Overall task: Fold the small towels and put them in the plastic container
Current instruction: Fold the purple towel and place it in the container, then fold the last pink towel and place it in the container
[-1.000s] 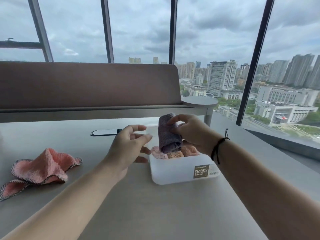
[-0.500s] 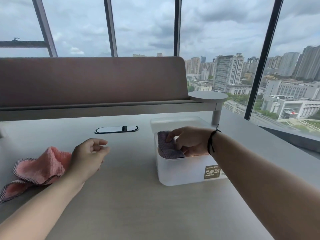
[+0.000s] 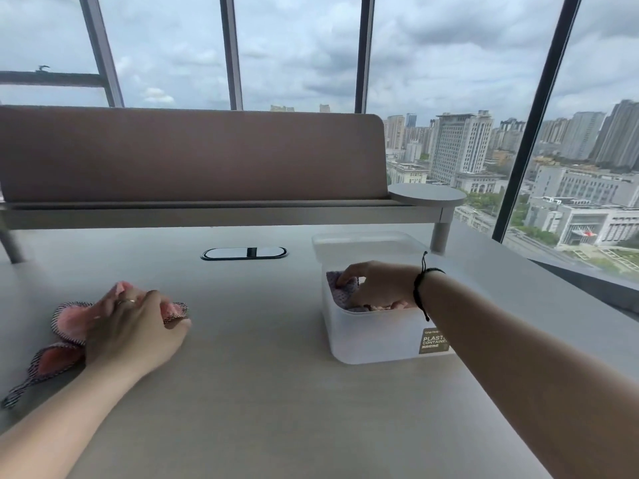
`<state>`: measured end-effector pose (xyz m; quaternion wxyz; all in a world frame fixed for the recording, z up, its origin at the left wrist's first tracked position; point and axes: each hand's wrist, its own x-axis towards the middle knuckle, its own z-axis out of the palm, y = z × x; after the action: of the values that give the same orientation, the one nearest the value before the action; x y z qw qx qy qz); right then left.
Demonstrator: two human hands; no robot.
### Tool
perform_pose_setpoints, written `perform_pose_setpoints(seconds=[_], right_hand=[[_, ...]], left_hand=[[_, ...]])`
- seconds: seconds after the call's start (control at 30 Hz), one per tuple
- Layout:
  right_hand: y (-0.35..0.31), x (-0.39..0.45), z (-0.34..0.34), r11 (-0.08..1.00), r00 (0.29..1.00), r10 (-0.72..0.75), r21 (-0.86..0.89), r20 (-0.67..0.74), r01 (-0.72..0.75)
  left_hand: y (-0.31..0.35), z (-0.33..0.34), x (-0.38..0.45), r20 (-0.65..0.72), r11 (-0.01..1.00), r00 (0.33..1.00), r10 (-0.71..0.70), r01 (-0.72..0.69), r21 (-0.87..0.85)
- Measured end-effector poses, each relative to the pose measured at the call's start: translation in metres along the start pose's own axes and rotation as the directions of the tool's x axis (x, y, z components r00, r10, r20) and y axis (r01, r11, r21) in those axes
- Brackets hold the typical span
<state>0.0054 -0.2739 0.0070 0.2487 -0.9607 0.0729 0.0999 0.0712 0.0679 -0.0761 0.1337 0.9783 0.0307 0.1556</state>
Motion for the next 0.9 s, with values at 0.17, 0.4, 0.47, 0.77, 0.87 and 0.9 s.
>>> perform_pose_setpoints(seconds=[0.17,0.4,0.47,0.77,0.87,0.9], right_hand=[[-0.008,-0.018,-0.01,0.995,0.917,-0.075,-0.093,-0.392,0.042],[-0.053,-0.07,0.075,0.85,0.605,-0.482,-0.171,-0.634,0.498],[-0.062,-0.075,0.106,0.844,0.717,-0.526,-0.174,-0.458,0.508],[-0.054,-0.079,0.14,0.836,0.758,-0.547,-0.184,-0.355,0.517],[-0.051,-0.08,0.131,0.861,0.759,-0.492,-0.109,-0.427,0.497],[-0.05,-0.08,0.128,0.864,0.748,-0.473,-0.079,-0.466,0.497]], left_hand=[[-0.003,0.003,-0.004,0.04,0.992,0.999,0.01,-0.005,-0.123],[0.024,0.0,-0.041,0.072,0.868,0.933,0.352,-0.296,-0.4],[0.033,-0.003,-0.056,0.077,0.819,0.891,0.447,-0.374,-0.435],[0.036,-0.026,-0.113,-0.061,0.716,0.812,0.581,-0.545,-0.435],[0.032,-0.031,-0.111,-0.041,0.74,0.819,0.572,-0.538,-0.404],[0.03,-0.031,-0.108,-0.04,0.756,0.83,0.556,-0.525,-0.39]])
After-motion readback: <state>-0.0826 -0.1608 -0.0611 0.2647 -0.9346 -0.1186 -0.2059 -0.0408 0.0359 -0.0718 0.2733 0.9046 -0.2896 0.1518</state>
